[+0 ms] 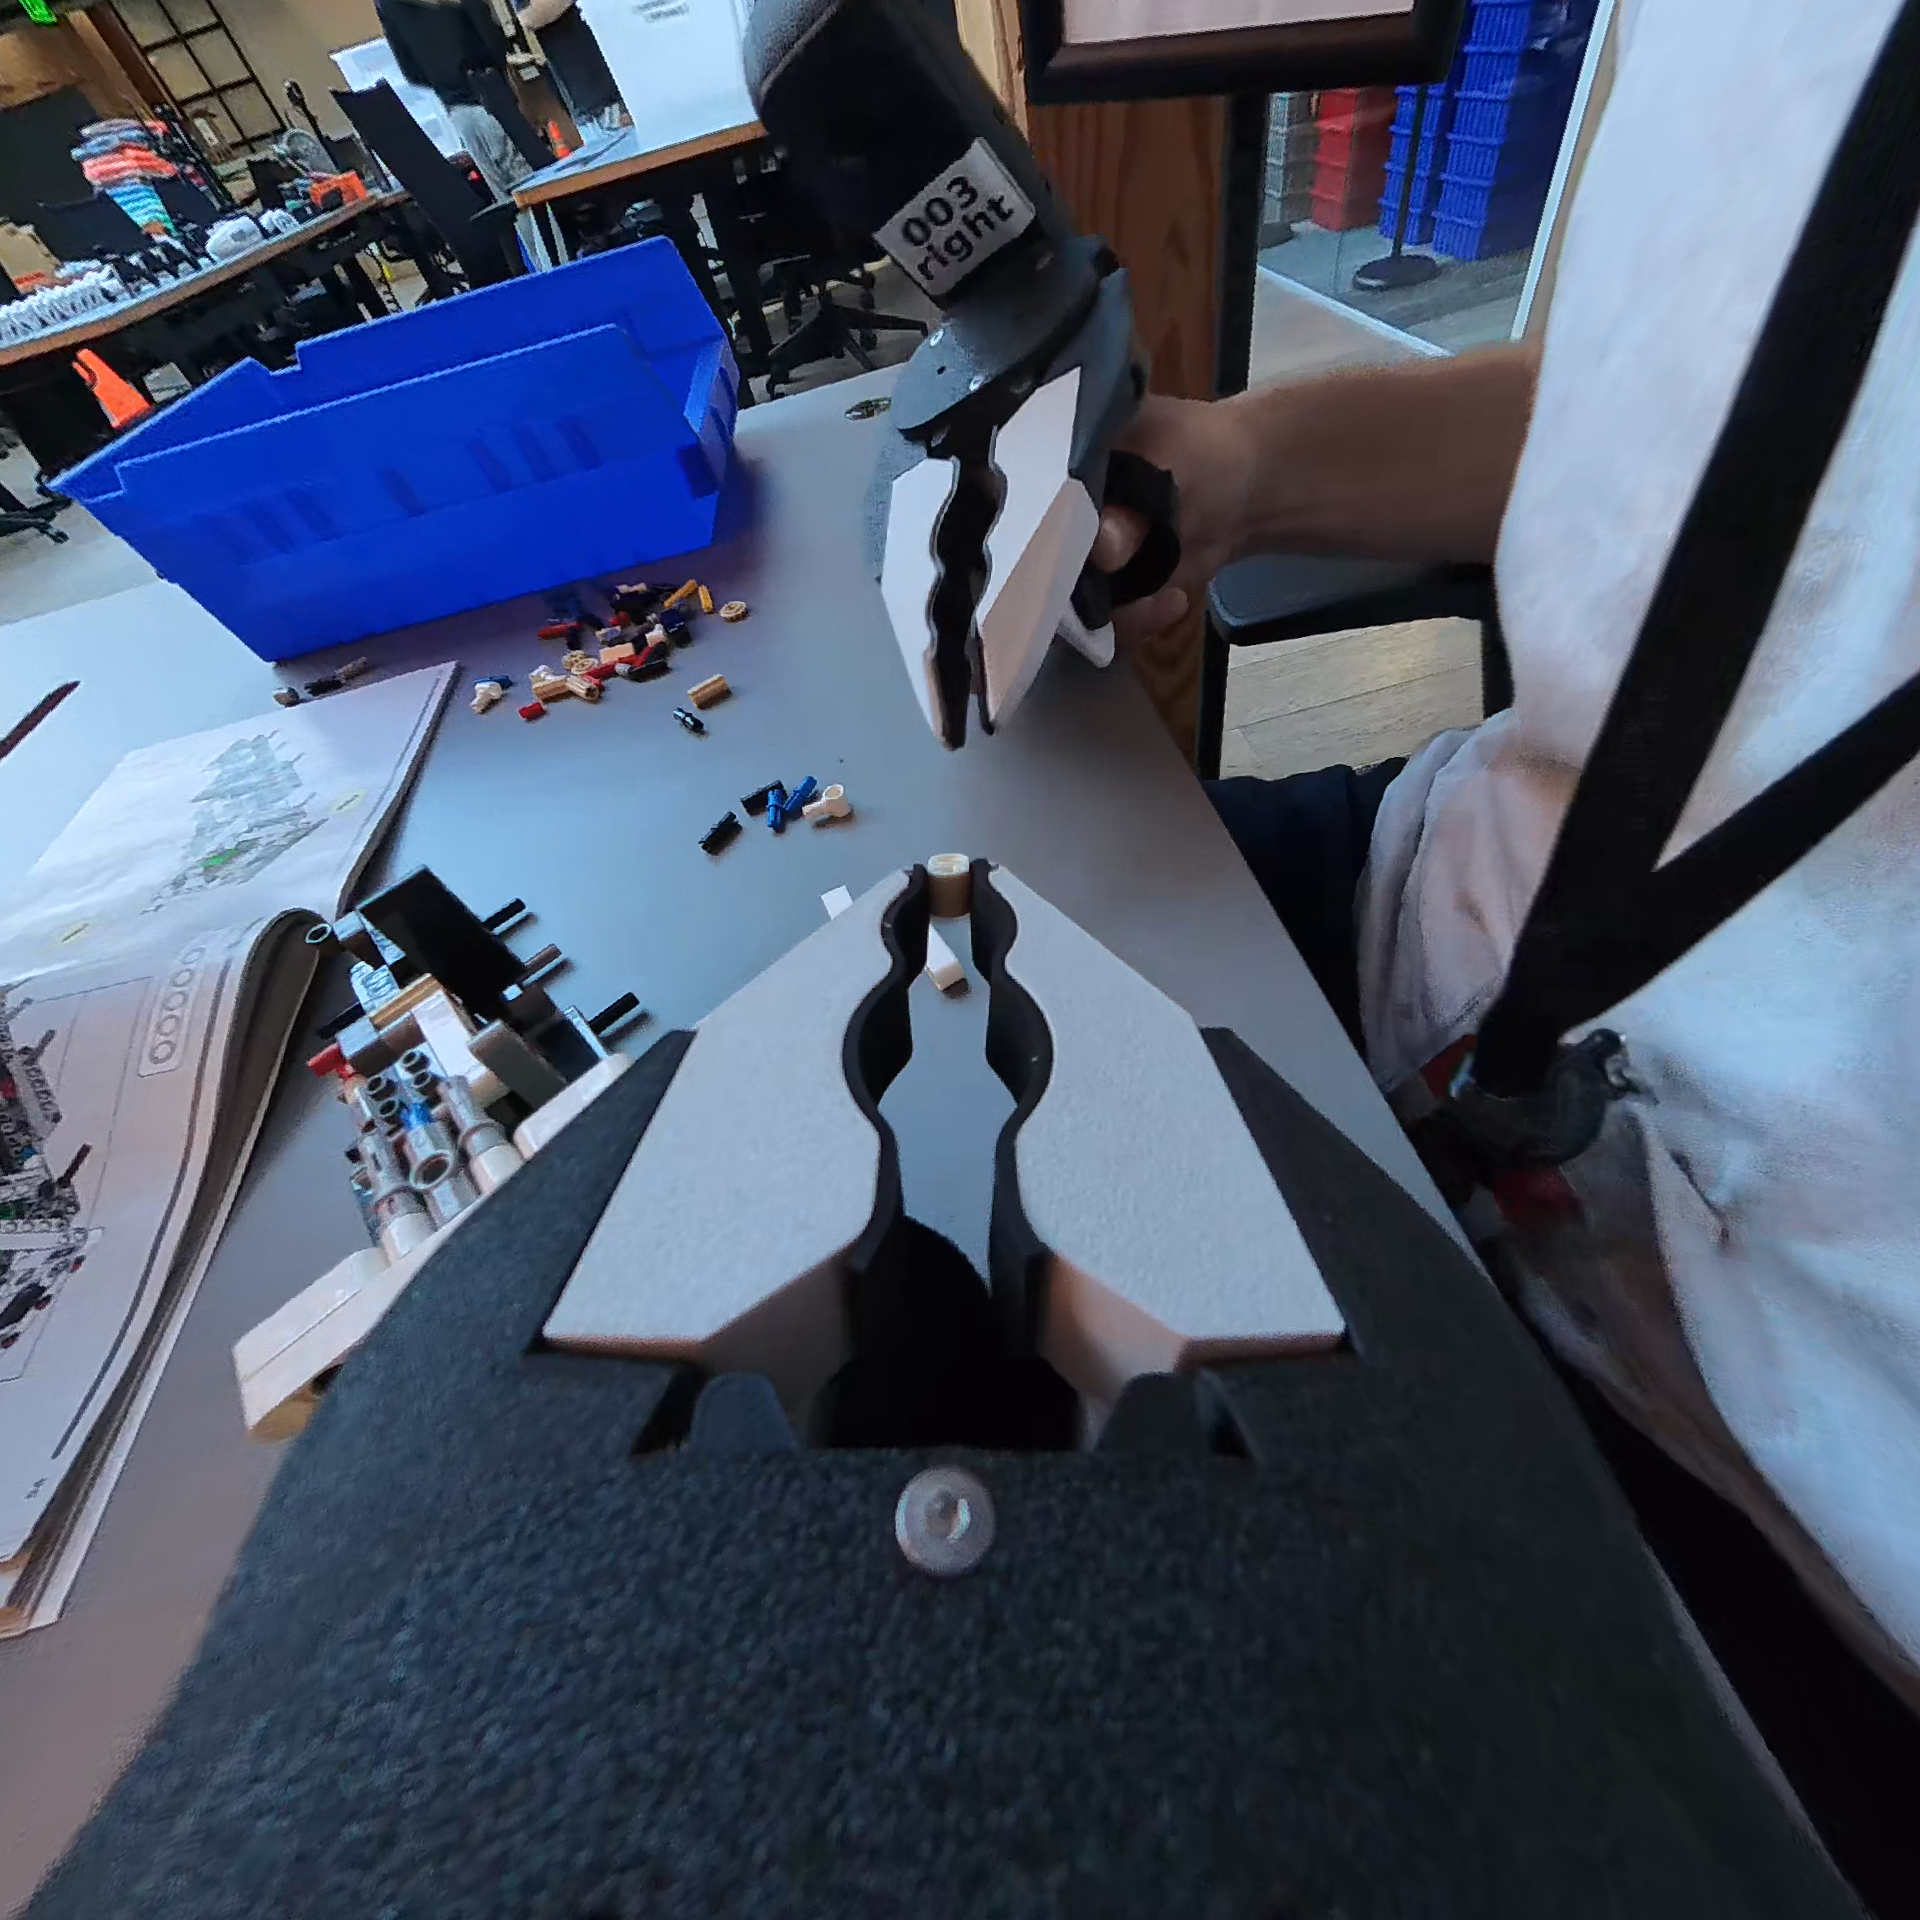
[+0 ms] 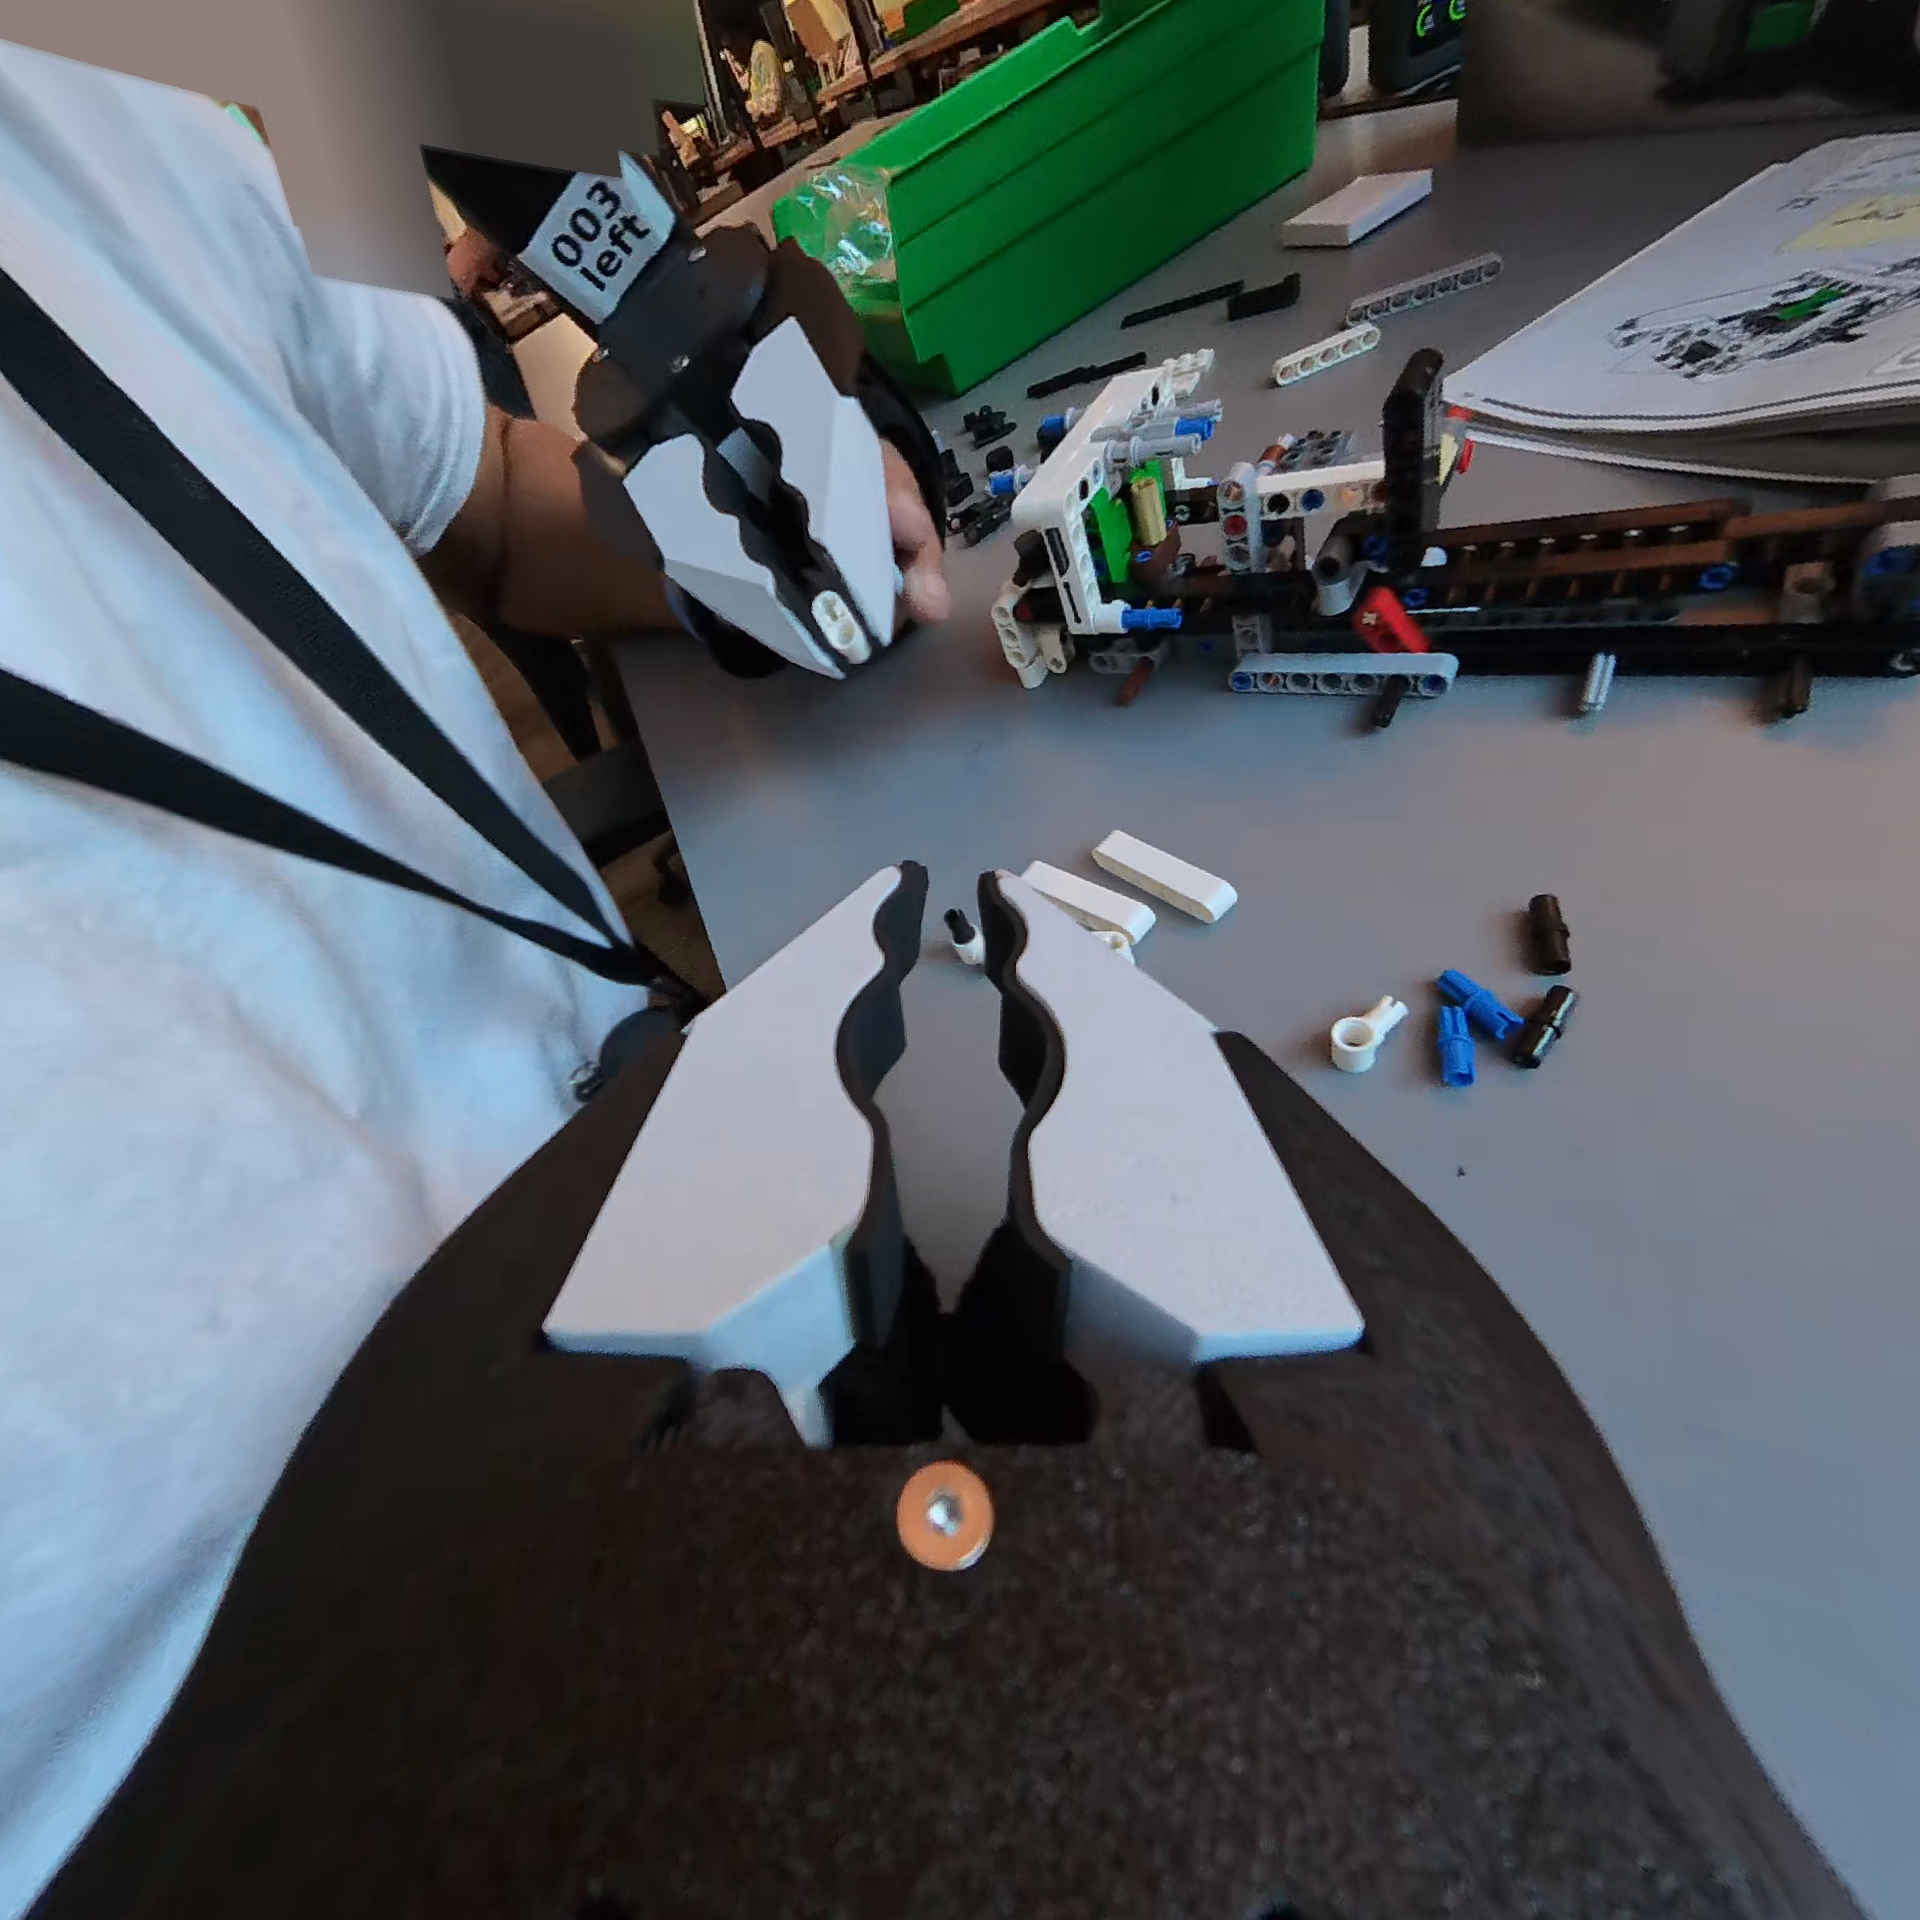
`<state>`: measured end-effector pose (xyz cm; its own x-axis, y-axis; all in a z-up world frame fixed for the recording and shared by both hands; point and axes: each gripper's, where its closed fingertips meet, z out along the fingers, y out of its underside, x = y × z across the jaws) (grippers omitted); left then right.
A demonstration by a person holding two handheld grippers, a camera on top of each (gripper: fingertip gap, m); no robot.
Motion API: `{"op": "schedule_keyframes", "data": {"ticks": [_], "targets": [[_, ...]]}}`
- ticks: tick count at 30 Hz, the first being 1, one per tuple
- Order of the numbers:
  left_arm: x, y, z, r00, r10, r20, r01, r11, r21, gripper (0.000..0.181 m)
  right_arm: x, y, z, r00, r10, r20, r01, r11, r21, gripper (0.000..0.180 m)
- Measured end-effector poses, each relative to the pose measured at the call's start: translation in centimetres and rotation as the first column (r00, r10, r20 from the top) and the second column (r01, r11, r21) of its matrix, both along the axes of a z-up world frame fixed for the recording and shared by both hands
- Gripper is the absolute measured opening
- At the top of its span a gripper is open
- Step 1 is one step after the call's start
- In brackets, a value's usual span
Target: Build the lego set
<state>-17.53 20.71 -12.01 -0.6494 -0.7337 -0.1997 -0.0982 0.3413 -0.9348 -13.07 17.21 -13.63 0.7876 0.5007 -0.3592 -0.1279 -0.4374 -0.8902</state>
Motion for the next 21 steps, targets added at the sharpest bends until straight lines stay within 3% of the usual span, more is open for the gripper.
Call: {"op": "schedule_keyframes", "data": {"ticks": [9, 21], "targets": [[0.6, -0.5, -1.0, 0.999, 0.008, -0.031, -0.006, 0.998, 0.065, 0.004, 0.5, -0.4, 1.3, 0.995, 0.024, -0.096, -0.02, 0.999, 0.043, 0.004], [0.6, 0.0, -0.7, 0.999, 0.034, -0.029, -0.033, 0.999, 0.033, 0.004, 0.6, -0.4, 1.3, 0.999, -0.041, -0.005, 0.041, 0.993, 0.109, 0.0]]}}
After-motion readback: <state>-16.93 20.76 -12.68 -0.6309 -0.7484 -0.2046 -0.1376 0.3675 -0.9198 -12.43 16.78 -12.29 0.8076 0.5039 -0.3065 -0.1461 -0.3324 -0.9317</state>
